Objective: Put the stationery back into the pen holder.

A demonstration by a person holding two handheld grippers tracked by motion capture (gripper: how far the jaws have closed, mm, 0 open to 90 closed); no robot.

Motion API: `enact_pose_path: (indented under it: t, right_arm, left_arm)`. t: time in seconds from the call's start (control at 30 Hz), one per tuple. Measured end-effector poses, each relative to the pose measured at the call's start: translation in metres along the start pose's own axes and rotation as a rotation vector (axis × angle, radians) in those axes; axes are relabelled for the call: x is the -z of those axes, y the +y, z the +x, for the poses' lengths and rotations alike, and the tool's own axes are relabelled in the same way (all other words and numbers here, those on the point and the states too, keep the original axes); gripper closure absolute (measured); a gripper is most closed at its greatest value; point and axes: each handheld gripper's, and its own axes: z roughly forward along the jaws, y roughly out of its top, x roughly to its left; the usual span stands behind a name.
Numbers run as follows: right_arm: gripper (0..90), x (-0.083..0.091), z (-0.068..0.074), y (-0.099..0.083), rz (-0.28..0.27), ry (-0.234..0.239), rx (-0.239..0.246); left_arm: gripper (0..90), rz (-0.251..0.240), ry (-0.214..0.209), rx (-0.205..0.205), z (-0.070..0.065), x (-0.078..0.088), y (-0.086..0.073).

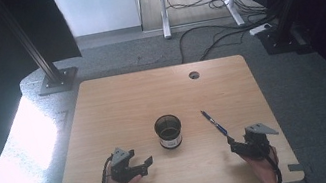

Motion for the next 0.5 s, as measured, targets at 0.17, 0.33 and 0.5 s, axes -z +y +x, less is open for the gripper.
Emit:
enact_pose_path:
  t: [0.17,0.33,0.5]
  right_arm:
    - [26.9,-0.001,-0.001,0.023,-0.022,0.034,0.02]
    - [30.2,-0.009,0.0,0.036,-0.025,0.064,0.035]
    - [32.3,-0.02,0.008,0.046,-0.017,0.072,0.069]
  left_arm:
    - [15.2,0.012,-0.003,-0.022,-0.005,-0.003,0.001]
    - [15.2,0.02,0.001,-0.027,-0.004,-0.003,0.0]
    - [15.3,0.026,0.003,-0.024,-0.003,0.0,-0.003]
